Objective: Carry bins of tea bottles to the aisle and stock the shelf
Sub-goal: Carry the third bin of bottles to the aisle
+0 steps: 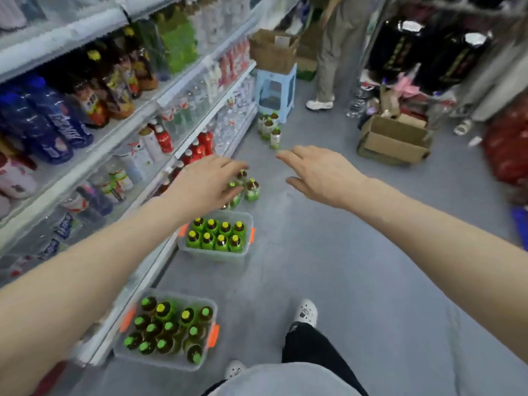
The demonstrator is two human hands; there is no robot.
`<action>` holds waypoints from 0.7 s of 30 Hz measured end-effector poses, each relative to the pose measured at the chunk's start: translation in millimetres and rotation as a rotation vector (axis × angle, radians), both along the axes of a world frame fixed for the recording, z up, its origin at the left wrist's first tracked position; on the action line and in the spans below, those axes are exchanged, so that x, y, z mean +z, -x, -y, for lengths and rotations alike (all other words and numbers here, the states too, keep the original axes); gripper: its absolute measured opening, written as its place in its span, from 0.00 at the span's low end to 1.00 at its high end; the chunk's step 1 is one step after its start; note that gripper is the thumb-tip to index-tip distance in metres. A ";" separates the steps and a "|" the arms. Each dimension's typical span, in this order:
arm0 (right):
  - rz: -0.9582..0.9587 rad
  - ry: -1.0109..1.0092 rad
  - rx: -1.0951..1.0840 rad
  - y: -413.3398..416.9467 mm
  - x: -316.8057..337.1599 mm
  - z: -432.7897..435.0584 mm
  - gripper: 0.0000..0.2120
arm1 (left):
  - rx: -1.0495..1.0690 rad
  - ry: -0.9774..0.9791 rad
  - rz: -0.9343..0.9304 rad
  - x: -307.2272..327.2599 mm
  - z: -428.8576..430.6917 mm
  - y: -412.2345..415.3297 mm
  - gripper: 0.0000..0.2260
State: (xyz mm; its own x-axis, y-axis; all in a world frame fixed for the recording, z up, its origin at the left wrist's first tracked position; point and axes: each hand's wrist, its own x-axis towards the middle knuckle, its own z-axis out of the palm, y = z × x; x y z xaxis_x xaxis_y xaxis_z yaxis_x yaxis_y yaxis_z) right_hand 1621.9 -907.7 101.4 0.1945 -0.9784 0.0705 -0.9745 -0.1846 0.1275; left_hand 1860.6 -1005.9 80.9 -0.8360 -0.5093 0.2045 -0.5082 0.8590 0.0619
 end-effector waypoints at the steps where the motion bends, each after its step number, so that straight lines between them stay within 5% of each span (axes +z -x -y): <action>1: -0.001 0.007 -0.053 12.9 1.6 -15.8 0.25 | -0.037 -0.004 0.002 2.8 -5.6 17.4 0.20; 11: 0.057 0.017 -0.575 141.1 -9.5 -194.3 0.24 | -0.402 -0.082 -0.036 0.1 -93.9 219.0 0.19; 21: 0.037 -0.039 -1.022 283.5 -21.5 -451.7 0.25 | -0.797 -0.140 -0.018 -16.5 -298.0 457.2 0.20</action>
State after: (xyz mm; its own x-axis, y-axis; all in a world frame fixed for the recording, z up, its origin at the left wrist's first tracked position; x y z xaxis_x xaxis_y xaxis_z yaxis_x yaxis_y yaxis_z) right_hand 1338.4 -456.0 79.9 -0.7355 -0.6771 0.0241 -0.6716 0.7333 0.1060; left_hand 1403.4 -708.0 64.5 -0.9557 0.2167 0.1994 0.2559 0.9462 0.1981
